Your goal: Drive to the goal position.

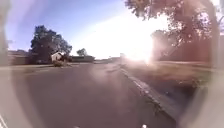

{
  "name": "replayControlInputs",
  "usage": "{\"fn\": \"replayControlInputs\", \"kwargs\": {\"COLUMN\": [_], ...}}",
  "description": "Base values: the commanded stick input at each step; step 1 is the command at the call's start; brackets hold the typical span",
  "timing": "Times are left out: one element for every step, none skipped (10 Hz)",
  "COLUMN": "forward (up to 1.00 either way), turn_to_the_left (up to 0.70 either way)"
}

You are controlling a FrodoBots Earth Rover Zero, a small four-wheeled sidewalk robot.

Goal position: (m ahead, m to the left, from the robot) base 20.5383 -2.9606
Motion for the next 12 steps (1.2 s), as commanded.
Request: {"fn": "replayControlInputs", "kwargs": {"forward": [1.00,1.00,1.00,1.00,1.00,1.00,1.00,1.00,1.00,1.00,1.00,1.00], "turn_to_the_left": [0.00,0.00,0.00,-0.02,-0.02,-0.01,0.00,0.00,0.00,0.00,0.00,0.00]}}
